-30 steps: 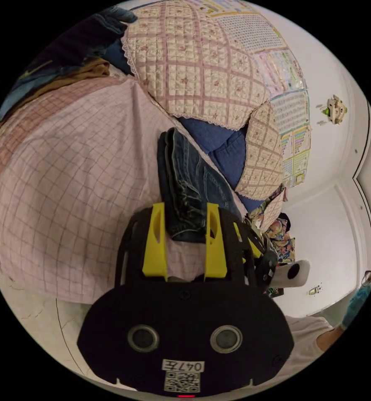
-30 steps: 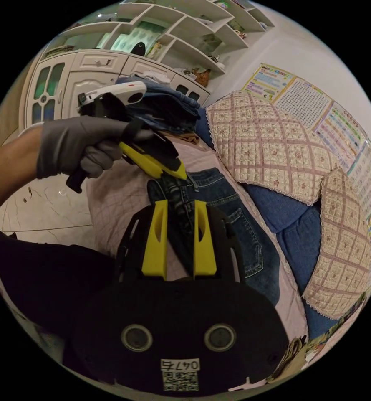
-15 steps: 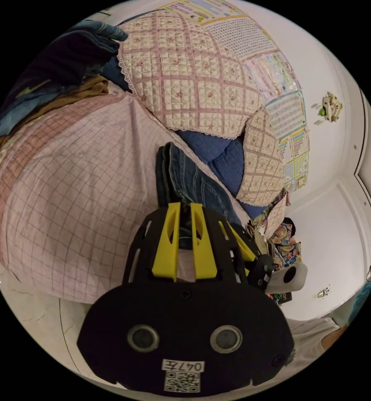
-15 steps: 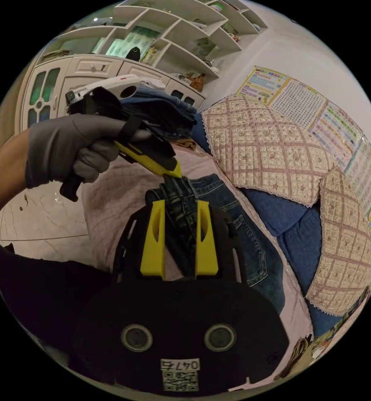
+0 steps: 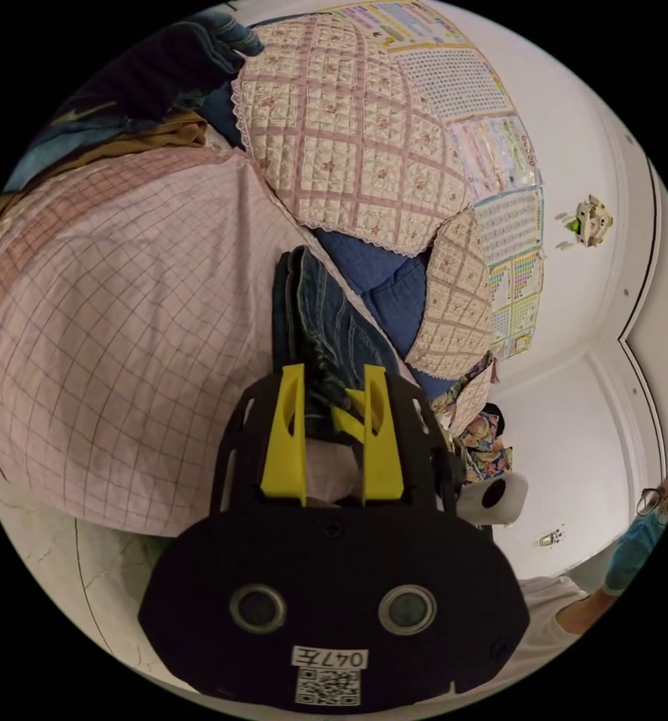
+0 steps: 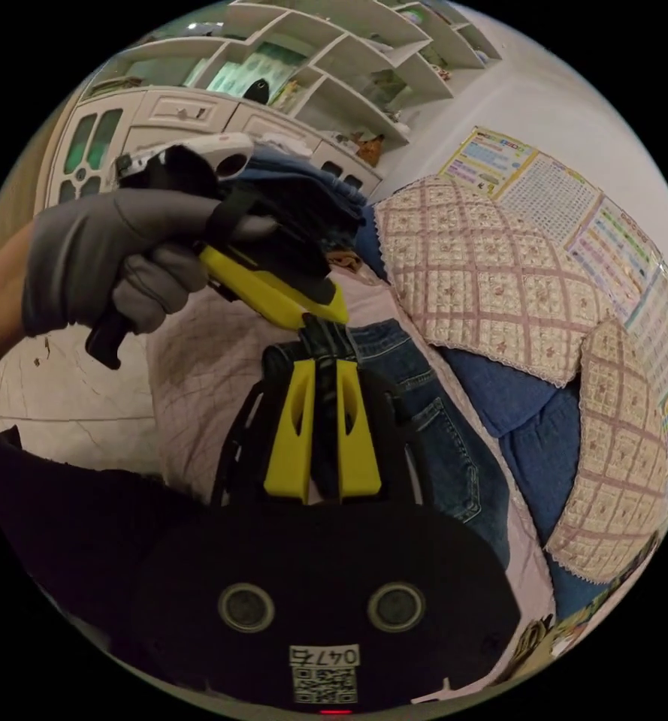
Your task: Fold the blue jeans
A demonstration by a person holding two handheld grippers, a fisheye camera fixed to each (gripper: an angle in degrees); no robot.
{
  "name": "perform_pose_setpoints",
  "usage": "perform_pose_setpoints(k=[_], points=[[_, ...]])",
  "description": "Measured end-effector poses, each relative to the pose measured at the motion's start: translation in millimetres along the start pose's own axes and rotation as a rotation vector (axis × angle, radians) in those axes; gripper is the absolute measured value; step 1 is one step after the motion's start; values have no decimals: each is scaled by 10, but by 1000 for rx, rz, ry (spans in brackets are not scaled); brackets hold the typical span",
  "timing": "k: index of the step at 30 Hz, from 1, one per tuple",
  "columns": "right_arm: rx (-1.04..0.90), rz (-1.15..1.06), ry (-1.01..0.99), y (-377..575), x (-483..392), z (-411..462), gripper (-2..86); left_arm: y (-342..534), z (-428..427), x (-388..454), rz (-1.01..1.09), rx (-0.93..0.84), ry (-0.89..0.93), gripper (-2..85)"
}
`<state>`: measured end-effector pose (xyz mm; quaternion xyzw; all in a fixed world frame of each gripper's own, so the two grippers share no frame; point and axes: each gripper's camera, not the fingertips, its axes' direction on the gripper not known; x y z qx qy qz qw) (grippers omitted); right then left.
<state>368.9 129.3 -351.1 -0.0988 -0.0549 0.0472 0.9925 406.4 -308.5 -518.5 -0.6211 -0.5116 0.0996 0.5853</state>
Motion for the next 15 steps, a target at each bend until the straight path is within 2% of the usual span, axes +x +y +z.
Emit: perform_pose_setpoints(k=[3,8,15], points=[[65,91,69,62,170,-144,6,49,-42,-89,-7,8,27,133],[75,195,2,166,433,-209,9,35,14,-172,2,-1,34,146],[-13,81,-53,187,443,-175,70,52,-35,-402,-4,-4,44,148]])
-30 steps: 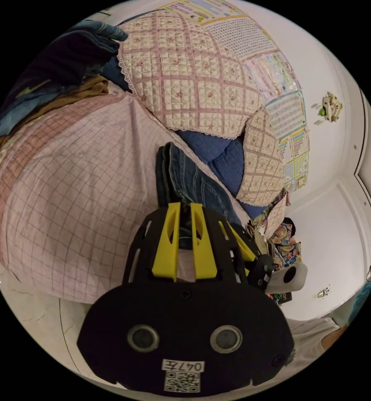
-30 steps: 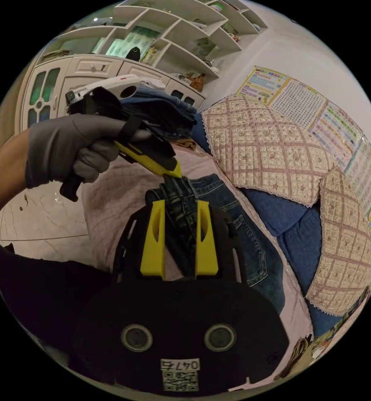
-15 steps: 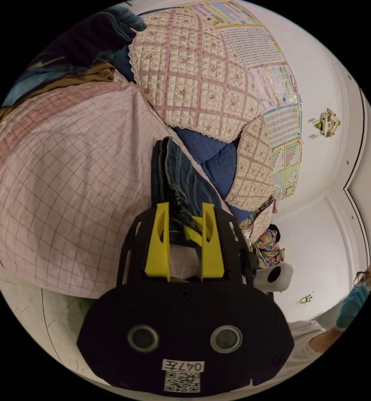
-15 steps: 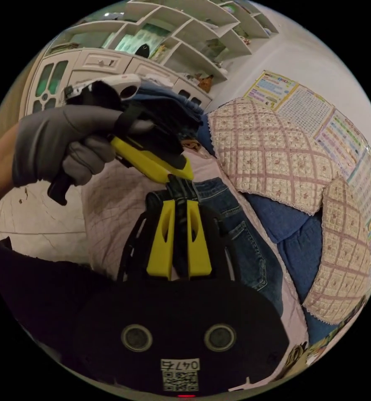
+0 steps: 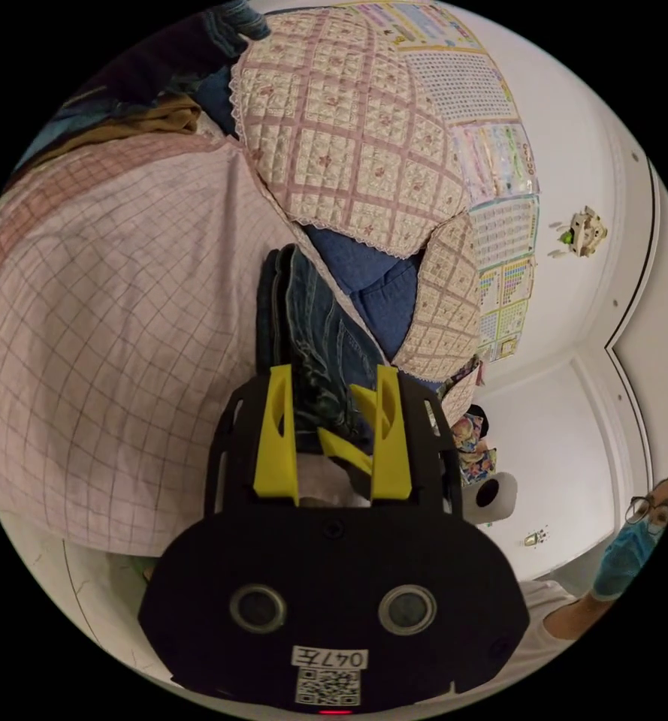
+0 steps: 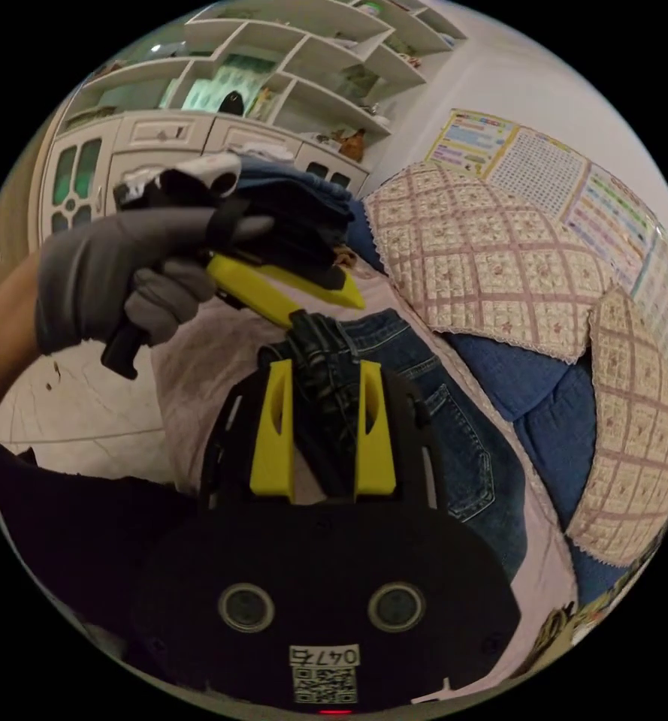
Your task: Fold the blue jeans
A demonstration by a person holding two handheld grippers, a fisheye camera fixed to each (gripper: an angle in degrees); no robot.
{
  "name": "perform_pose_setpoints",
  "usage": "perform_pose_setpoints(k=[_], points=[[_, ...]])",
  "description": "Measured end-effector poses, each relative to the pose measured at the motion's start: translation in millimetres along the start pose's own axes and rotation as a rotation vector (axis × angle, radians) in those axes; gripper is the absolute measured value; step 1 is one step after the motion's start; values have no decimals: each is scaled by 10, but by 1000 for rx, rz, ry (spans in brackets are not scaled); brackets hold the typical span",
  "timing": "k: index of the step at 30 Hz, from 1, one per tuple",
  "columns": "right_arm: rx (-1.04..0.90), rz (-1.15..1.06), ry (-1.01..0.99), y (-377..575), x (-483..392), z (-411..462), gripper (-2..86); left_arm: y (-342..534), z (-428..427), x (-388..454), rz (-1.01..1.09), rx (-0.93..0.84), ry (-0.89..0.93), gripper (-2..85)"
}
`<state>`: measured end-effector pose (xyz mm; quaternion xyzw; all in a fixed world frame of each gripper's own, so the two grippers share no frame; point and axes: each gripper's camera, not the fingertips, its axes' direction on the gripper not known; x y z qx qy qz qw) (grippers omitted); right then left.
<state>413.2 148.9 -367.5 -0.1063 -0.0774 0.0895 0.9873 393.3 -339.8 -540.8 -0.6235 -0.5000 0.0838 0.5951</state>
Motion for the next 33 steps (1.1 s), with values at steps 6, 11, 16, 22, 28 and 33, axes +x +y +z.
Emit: perform_pose_setpoints(k=[6,11,16,22,28,33], points=[[-58,-85,84,80,46,-31,37,143,-147,-25,49,-16,-19,150],[53,70,91,290,506,-378,14,236,-112,-326,-13,14,47,158],[46,62,13,511,788,-495,27,-6,392,-405,-12,-40,118,163],[-40,-116,339,746,815,-516,77,-137,706,-359,22,-53,98,124],[-101,-32,430,1076,1626,-803,24,-296,723,-249,112,-51,176,119],[58,499,360,1967,3266,-1830,25,-332,450,-665,70,-13,-51,156]])
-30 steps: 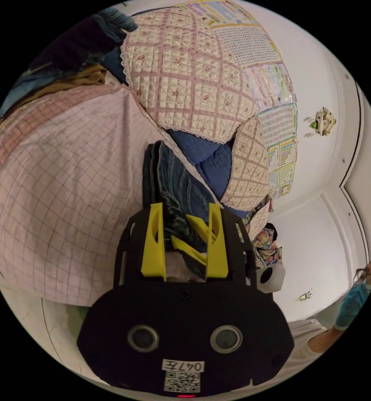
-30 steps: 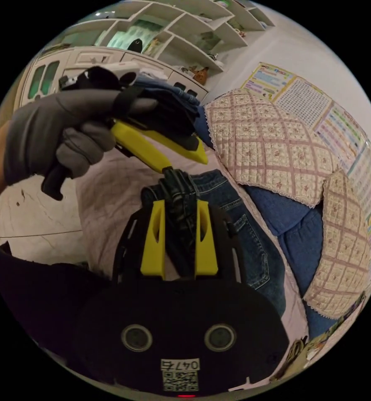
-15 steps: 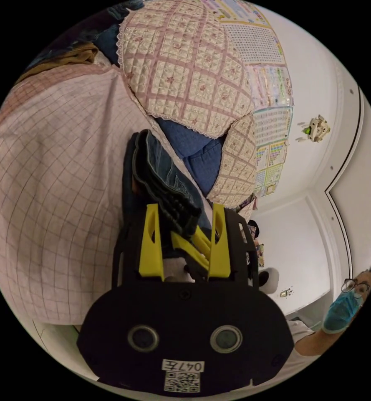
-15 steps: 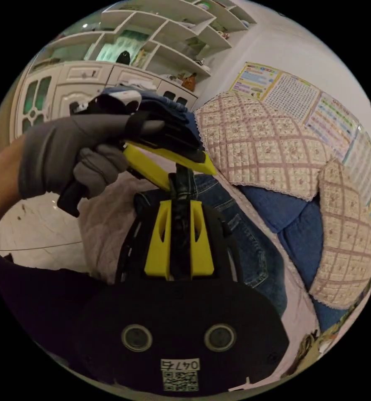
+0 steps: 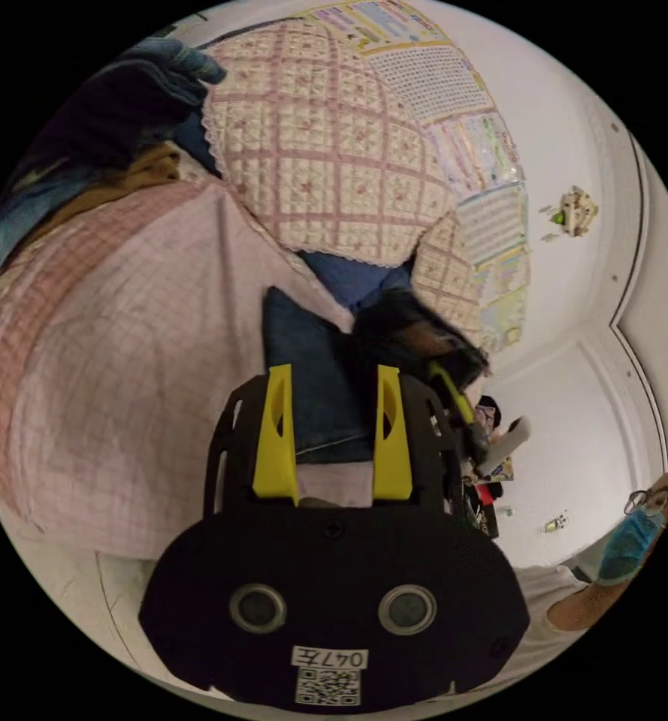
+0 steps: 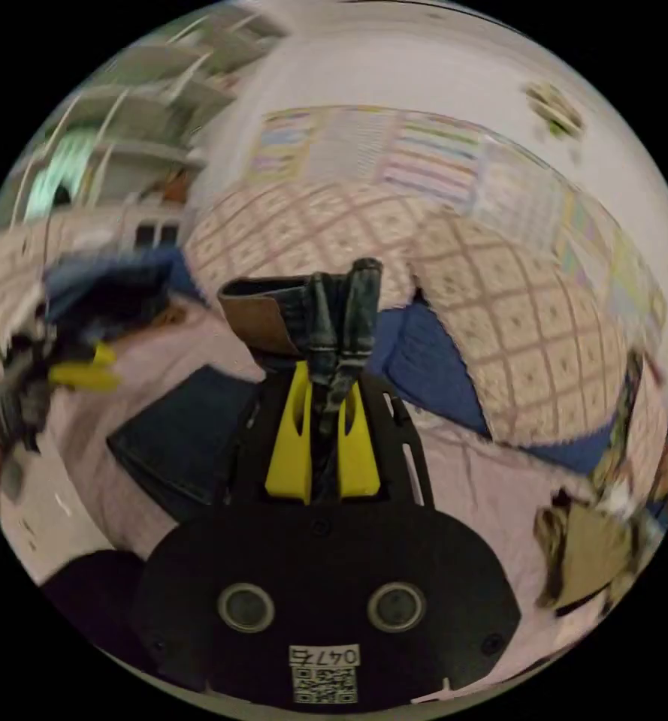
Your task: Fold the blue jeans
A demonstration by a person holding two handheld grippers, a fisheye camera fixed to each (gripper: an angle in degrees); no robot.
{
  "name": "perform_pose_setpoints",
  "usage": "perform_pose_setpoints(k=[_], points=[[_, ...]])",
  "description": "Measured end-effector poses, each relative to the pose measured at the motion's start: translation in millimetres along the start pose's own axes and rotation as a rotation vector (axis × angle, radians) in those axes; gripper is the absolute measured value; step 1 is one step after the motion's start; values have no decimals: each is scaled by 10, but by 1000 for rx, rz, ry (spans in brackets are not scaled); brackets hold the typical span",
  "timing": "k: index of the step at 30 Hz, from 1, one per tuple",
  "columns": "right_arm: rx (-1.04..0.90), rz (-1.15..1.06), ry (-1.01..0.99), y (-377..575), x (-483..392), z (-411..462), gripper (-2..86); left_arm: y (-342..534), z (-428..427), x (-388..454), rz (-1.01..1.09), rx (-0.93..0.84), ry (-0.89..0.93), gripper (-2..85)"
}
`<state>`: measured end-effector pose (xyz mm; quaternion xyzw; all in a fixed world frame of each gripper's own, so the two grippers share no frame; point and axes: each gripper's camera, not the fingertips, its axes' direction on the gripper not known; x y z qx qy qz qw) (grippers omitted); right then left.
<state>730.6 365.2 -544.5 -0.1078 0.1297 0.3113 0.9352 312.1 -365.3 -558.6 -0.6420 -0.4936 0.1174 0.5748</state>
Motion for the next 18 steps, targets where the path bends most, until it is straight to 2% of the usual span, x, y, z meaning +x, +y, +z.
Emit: perform_pose_setpoints(k=[2,4,6,8,9,11,12,18], points=[[64,240,45,249,1105,-295,25,5,209,-125,-10,-62,16,159],[78,372,109,539,1823,-510,26,-1,510,-178,-6,-126,-11,163],[36,472,177,880,2444,-658,31,-33,941,-185,13,-190,-61,166],[-97,576,235,1404,3117,-669,40,-70,1271,-158,33,-243,-77,166],[-149,599,222,1540,3265,-626,43,-91,1478,-127,53,-279,-104,165],[-388,719,82,2105,3750,-335,55,-122,1680,-70,88,-300,-161,153],[-421,745,54,2232,3830,-294,59,-148,1762,-56,100,-301,-182,145],[-308,971,-120,2902,4488,-462,108,-324,2169,39,98,-302,-211,138]])
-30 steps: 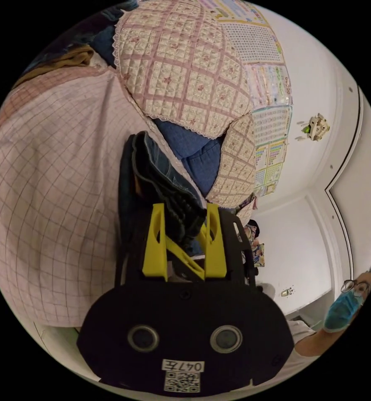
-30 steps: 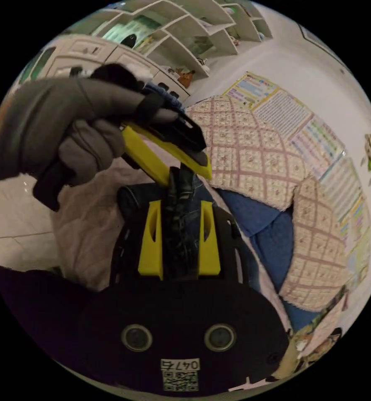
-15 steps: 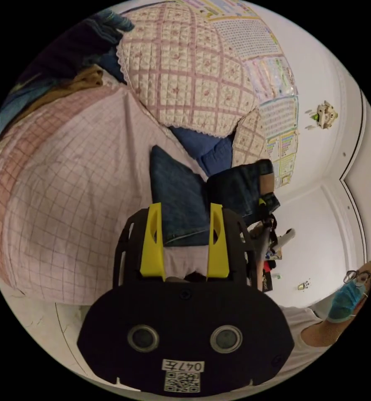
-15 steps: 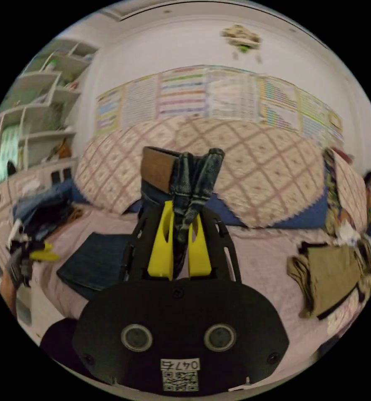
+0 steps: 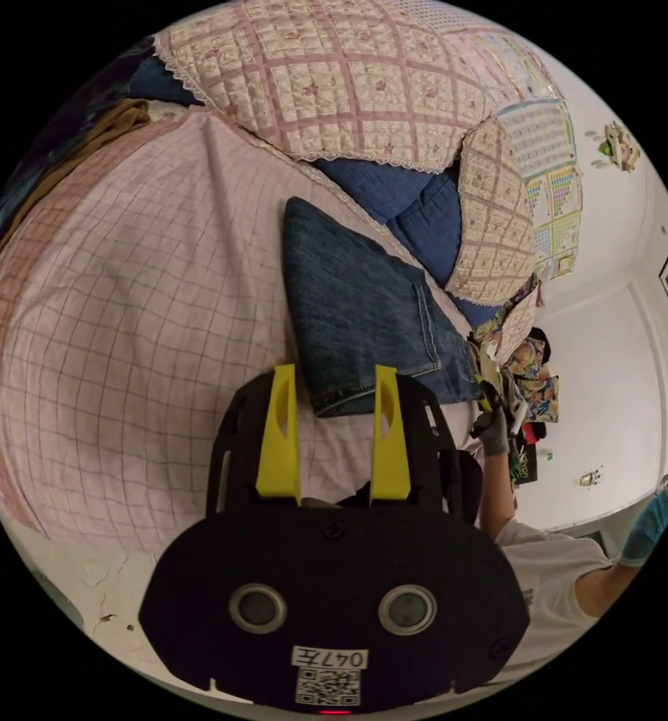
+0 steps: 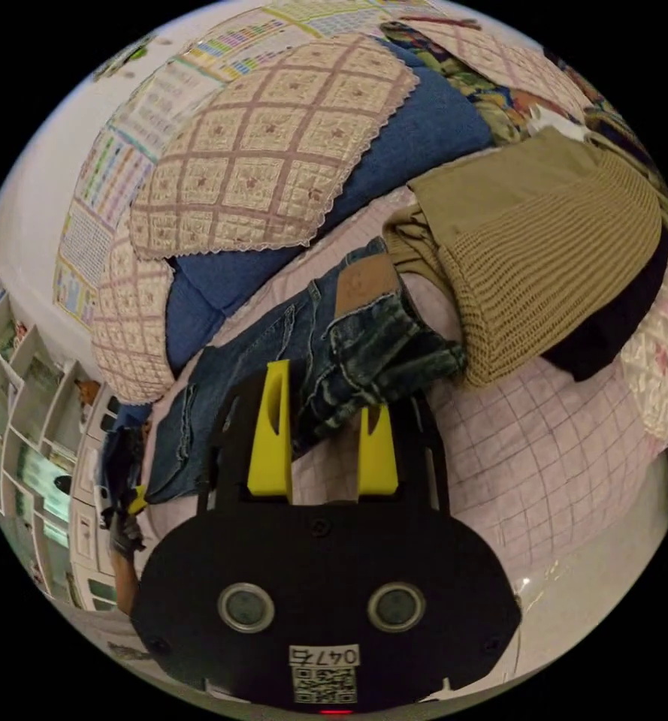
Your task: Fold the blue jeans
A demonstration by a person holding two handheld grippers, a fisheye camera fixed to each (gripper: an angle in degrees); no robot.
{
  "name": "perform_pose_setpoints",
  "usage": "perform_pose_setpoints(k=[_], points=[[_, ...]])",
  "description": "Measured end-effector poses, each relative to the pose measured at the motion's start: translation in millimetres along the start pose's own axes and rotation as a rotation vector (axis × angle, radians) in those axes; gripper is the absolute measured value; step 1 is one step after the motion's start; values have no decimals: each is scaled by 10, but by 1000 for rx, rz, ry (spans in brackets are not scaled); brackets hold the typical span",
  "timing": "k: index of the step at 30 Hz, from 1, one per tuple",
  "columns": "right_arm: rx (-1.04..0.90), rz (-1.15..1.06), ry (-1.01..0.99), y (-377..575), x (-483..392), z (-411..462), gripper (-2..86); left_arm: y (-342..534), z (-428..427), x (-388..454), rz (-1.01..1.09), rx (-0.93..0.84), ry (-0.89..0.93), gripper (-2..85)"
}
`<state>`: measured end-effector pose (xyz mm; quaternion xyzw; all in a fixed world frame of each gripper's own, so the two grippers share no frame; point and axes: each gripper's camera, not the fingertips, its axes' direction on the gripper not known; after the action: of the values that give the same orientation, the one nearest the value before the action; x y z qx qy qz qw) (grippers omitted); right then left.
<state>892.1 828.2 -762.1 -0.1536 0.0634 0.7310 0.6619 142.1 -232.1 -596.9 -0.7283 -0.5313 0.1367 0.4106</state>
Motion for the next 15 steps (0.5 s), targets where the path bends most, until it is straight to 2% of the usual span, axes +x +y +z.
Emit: perform_pose_setpoints(k=[5,7,9,11,15], points=[[13,69,-26,-223,300,-85,47,-451,394,484,132,-69,-161,84],[2,22,21,-332,231,-125,30,-606,398,578,156,-50,-139,60],[-44,-115,88,-507,49,-203,22,-867,310,648,168,-34,-51,45],[-46,-350,147,-706,-267,-434,16,-1064,268,765,193,-39,-23,42],[106,-607,151,-721,-598,-933,14,-1288,113,1162,229,-19,-39,42]])
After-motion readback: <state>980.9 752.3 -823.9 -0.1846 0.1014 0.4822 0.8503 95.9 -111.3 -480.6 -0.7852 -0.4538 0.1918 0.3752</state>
